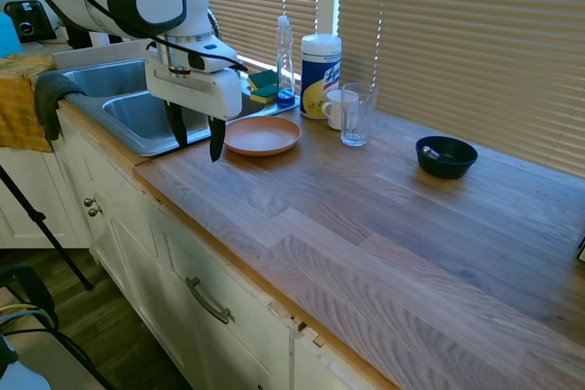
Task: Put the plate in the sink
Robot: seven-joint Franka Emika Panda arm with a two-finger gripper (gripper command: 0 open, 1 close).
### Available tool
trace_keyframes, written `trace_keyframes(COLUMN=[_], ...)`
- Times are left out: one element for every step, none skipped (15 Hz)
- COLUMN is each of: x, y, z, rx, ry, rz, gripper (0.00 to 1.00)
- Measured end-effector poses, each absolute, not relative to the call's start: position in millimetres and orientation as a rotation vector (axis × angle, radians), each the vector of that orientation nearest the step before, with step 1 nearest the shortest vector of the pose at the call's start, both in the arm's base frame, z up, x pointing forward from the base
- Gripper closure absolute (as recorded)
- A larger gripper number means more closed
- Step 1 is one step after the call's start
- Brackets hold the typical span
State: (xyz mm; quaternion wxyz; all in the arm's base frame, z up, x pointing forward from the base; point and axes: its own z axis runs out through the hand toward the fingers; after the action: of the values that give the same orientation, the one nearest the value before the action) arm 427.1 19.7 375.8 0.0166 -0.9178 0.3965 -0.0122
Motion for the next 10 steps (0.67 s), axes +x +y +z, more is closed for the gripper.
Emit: trace_keyframes(x=[427.1,427.4,428.7,431.2,434.9,440.7,449.7,461.0,474.2,487.8], y=[19.7,19.9,19.2,16.9,12.0,4.5,-4.3,-12.9,-20.3,-26.0], z=[375.5,375.9,377.8,381.0,385.4,390.2,395.4,399.0,401.4,402.1], rx=[-2.852,-2.848,-2.844,-2.840,-2.831,-2.817,-2.804,-2.790,-2.773,-2.759], ry=[1.236,1.242,1.244,1.243,1.245,1.251,1.254,1.258,1.261,1.257], rz=[-0.037,-0.038,-0.043,-0.053,-0.065,-0.077,-0.089,-0.097,-0.099,-0.098], gripper=[0.00,0.00,0.00,0.00,0.00,0.00,0.00,0.00,0.00,0.00])
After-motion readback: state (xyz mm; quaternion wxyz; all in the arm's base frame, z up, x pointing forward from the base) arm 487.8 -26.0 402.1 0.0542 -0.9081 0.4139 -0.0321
